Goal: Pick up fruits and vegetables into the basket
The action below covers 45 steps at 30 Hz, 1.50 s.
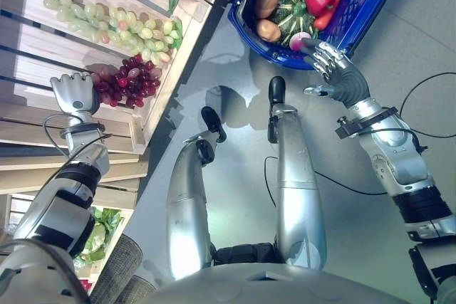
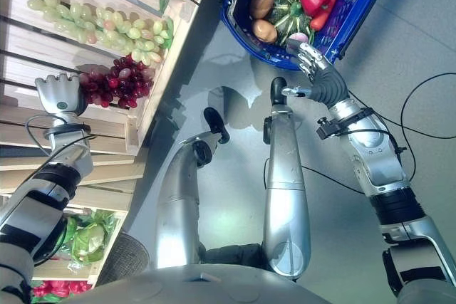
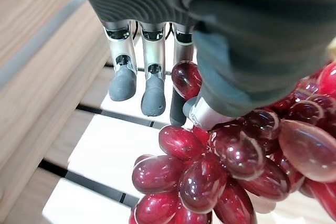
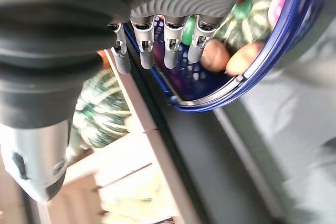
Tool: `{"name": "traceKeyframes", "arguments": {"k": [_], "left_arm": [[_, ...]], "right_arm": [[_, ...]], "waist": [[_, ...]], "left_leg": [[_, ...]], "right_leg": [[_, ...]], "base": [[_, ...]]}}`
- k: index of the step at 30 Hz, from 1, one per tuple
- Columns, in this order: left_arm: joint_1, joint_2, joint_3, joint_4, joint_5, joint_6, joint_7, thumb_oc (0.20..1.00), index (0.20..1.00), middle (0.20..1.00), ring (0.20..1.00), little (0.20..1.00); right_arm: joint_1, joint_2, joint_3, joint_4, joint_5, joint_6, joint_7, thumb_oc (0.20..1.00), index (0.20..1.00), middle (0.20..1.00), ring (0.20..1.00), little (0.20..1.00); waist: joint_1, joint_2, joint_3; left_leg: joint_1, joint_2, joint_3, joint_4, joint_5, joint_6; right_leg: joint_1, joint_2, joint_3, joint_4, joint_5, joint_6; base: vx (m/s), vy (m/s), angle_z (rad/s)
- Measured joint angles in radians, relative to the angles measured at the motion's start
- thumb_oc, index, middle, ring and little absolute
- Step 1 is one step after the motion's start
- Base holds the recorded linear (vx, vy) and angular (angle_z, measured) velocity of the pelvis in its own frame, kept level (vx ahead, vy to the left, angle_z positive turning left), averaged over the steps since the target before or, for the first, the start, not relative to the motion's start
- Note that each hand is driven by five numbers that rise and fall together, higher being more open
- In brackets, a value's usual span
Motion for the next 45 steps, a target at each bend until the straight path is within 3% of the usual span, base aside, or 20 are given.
{"name": "traceKeyframes", "arguments": {"k": [6,13,20,30,39,45], "left_arm": [[0.012,0.022,0.0,-0.092,0.082,-0.007,0.015,0.2,0.2,0.2,0.2,0.2],[0.03,0.163,0.007,-0.258,0.154,-0.025,-0.033,0.2,0.2,0.2,0.2,0.2],[0.046,0.258,0.043,-0.399,0.173,-0.028,-0.082,0.2,0.2,0.2,0.2,0.2],[0.073,0.28,0.075,-0.592,0.208,-0.05,-0.143,0.2,0.2,0.2,0.2,0.2],[0.05,0.28,0.081,-0.714,0.202,-0.155,-0.141,0.2,0.2,0.2,0.2,0.2],[0.007,0.279,0.081,-0.784,0.167,-0.224,-0.153,0.2,0.2,0.2,0.2,0.2]], "right_arm": [[-0.032,-0.027,0.057,0.006,-0.105,0.083,-0.065,1.0,1.0,1.0,1.0,1.0],[-0.074,-0.053,0.127,0.046,-0.326,0.233,-0.193,1.0,1.0,1.0,1.0,1.0],[-0.084,-0.082,0.144,0.049,-0.451,0.314,-0.238,1.0,1.0,1.0,1.0,1.0],[-0.119,-0.071,0.225,0.011,-0.49,0.371,-0.259,1.0,1.0,1.0,1.0,1.0],[-0.237,0.02,0.314,-0.001,-0.489,0.347,-0.333,1.0,1.0,1.0,1.0,1.0],[-0.268,0.064,0.333,-0.002,-0.488,0.371,-0.375,1.0,1.0,1.0,1.0,1.0]], "waist": [[0.019,0.0,0.0],[0.033,0.0,0.0],[0.044,0.0,0.0],[0.058,0.001,0.001],[0.093,0.004,0.002],[0.107,0.006,0.003]], "left_leg": [[0.085,-0.003,-0.025,-0.056,0.016,-0.01],[0.171,-0.019,-0.034,-0.092,0.022,-0.01],[0.202,-0.022,-0.034,-0.11,0.031,-0.01],[0.233,-0.034,-0.04,-0.128,0.038,-0.012],[0.274,-0.048,-0.045,-0.144,0.051,-0.005],[0.292,-0.05,-0.049,-0.143,0.053,-0.005]], "right_leg": [[0.1,0.0,-0.039,-0.046,0.003,-0.007],[0.187,-0.007,-0.046,-0.066,-0.005,0.002],[0.219,-0.008,-0.053,-0.08,-0.005,0.002],[0.249,-0.017,-0.062,-0.08,-0.001,-0.003],[0.289,-0.033,-0.068,-0.081,-0.006,0.003],[0.31,-0.035,-0.07,-0.08,-0.005,0.001]], "base": [[0.0,-0.073,0.06],[0.03,-0.041,0.04],[-0.02,-0.008,0.0],[0.0,-0.021,0.02],[0.0,-0.02,0.06],[0.0,-0.035,0.02]]}}
